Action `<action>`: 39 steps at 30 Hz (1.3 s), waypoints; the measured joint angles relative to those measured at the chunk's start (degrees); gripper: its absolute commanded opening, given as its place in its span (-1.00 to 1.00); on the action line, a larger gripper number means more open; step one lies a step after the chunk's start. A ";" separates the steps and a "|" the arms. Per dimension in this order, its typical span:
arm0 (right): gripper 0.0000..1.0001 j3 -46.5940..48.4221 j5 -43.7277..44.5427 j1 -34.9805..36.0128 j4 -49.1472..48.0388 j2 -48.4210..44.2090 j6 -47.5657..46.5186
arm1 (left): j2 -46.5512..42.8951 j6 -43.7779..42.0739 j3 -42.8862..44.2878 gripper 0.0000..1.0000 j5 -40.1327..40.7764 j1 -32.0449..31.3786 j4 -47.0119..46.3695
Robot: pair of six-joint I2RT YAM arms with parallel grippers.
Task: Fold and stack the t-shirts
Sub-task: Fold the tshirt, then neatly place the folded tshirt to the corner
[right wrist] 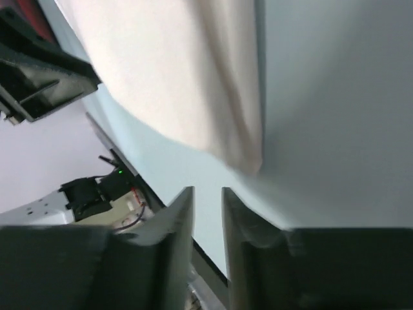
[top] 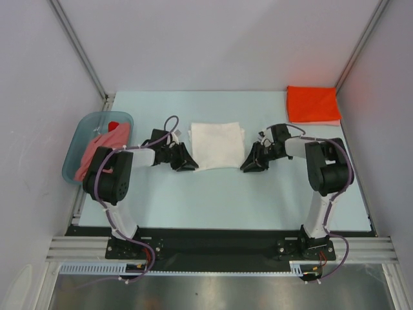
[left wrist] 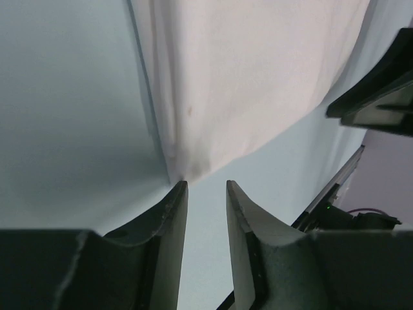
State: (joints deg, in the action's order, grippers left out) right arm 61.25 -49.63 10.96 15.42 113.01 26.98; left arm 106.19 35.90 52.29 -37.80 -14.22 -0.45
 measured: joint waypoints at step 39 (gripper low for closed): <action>0.20 48.19 26.53 4.37 14.88 21.70 -8.59 | -29.22 -6.43 -7.26 0.06 4.92 1.60 16.04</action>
State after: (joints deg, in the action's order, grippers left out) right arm 109.45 -23.09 15.33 30.30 134.72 18.39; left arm 76.97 29.47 45.04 -32.88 -12.62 15.59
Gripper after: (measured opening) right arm 0.687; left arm 0.527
